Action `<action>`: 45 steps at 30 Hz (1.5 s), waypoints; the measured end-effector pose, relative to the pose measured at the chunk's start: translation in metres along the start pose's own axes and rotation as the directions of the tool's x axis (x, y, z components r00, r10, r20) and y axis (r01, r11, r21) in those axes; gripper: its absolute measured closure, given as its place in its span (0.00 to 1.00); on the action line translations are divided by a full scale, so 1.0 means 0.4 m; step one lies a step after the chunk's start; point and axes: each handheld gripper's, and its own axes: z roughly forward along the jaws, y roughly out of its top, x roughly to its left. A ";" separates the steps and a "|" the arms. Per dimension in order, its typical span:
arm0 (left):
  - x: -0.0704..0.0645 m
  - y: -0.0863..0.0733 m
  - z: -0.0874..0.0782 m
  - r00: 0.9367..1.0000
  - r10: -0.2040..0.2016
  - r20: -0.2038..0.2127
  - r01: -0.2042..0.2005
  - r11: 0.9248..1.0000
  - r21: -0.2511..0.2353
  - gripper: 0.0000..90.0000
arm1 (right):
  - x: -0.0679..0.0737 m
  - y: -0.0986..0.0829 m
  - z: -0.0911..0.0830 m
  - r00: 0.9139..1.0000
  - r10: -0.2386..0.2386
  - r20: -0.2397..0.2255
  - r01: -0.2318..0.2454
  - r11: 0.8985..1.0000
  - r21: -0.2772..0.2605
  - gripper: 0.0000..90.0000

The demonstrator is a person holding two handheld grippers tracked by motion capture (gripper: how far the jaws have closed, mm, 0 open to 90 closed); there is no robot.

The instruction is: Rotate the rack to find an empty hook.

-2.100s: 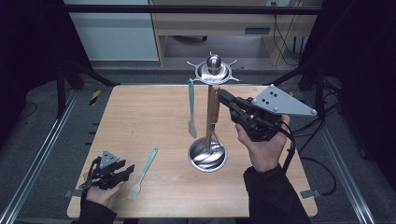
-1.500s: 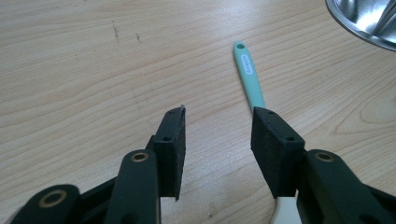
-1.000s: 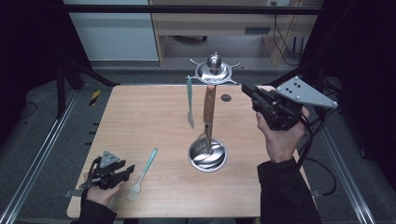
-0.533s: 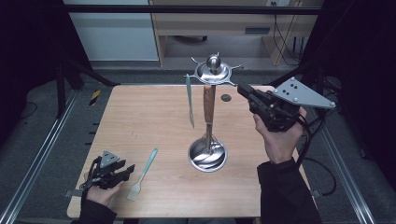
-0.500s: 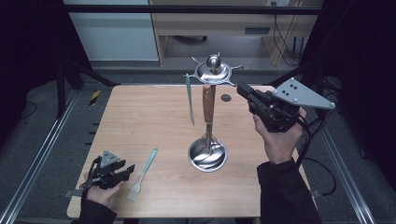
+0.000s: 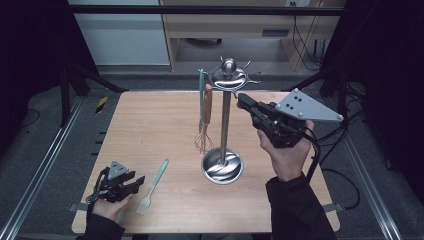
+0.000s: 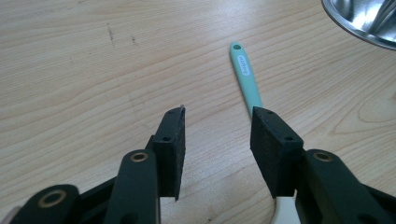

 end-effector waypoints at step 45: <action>0.001 0.001 -0.001 1.000 -0.027 0.003 0.027 1.000 -0.009 0.57 | -0.011 -0.172 0.023 0.998 0.059 0.024 -0.062 0.988 0.145 0.88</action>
